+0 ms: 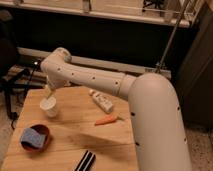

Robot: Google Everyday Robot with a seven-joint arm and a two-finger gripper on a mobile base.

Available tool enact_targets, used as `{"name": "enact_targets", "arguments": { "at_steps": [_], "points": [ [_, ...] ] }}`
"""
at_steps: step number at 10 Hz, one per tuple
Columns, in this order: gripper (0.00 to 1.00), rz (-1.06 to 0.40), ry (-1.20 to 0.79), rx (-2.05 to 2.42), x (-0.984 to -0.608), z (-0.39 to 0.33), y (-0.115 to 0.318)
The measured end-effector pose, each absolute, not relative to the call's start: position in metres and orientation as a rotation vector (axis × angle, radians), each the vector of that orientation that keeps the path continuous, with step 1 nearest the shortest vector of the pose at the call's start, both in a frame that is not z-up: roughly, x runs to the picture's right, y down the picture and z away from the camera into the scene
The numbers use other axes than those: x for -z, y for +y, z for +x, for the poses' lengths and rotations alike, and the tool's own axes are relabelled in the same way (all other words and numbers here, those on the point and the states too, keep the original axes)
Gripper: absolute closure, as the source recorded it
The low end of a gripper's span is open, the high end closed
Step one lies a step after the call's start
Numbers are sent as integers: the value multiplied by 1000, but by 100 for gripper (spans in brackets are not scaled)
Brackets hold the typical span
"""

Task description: Place the pepper in the ceramic cup

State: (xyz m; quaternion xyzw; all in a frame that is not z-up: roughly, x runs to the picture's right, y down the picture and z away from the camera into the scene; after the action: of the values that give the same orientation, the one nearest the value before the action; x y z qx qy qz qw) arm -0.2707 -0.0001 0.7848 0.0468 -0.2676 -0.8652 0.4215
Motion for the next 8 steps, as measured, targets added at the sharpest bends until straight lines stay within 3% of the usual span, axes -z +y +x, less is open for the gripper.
{"name": "enact_targets", "arguments": {
  "at_steps": [8],
  "points": [
    [20, 114, -671, 2165, -786, -269, 0]
  ]
}}
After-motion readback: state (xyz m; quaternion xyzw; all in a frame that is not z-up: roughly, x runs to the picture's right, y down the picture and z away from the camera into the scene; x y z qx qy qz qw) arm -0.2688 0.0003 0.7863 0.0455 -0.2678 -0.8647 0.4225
